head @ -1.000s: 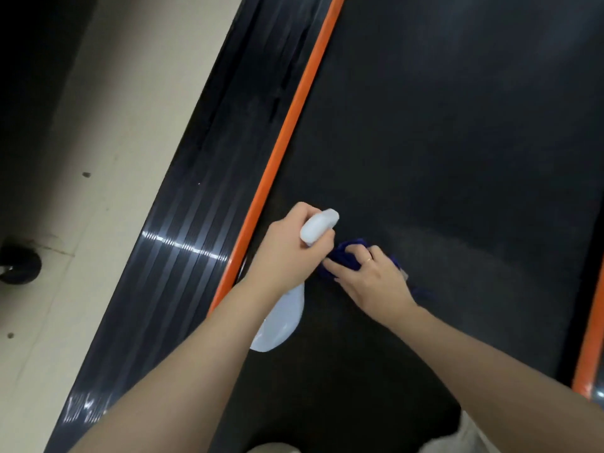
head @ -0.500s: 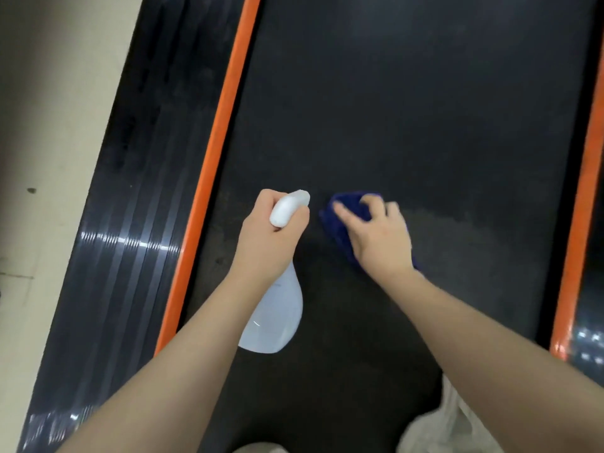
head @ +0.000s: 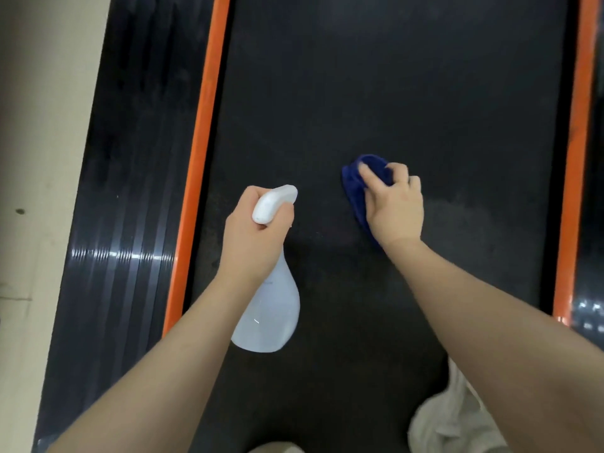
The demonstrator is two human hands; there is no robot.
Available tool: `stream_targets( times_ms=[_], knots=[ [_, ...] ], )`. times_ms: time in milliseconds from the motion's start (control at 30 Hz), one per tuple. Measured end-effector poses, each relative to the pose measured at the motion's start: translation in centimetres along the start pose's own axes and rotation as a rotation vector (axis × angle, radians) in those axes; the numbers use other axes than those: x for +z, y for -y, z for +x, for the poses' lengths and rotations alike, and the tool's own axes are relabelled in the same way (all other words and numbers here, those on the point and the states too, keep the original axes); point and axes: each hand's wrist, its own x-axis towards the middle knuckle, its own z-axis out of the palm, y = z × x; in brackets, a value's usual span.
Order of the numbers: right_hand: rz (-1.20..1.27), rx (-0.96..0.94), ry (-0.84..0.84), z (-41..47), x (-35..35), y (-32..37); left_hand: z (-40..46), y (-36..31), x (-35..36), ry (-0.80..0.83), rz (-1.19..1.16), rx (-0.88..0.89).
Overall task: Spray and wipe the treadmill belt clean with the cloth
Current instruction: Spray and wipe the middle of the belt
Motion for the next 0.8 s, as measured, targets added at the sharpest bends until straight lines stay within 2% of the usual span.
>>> stream_targets(
  times_ms=[33,100,233,333,467,600,700,800],
  knots=[
    [0.010,0.096,-0.013,-0.2,-0.1,0.4,-0.1,0.0,-0.1,-0.001,-0.005,0.004],
    [0.010,0.115,0.031,-3.5,-0.7,2.1,-0.1,-0.1,-0.2,-0.006,-0.008,-0.010],
    [-0.020,-0.178,0.329,-10.9,-3.5,3.6,0.0,-0.8,1.0,0.060,0.039,-0.025],
    [-0.014,-0.327,0.403,-8.0,-4.9,1.1,-0.7,-1.7,2.6,0.196,0.122,-0.048],
    [-0.083,-0.181,0.395,-2.9,-10.5,-3.0,-2.3,-2.9,5.0,0.357,0.214,-0.039],
    [-0.104,-0.146,0.504,-0.7,-15.8,-8.0,-3.5,-4.2,7.3,0.367,0.171,-0.042],
    [-0.045,-0.053,0.407,-1.2,-17.2,-12.3,-3.8,-4.7,9.6,0.390,0.170,-0.065],
    [0.025,0.174,0.336,-3.5,-16.5,-15.7,-5.3,-4.6,12.8,0.515,0.205,-0.030]
  ],
)
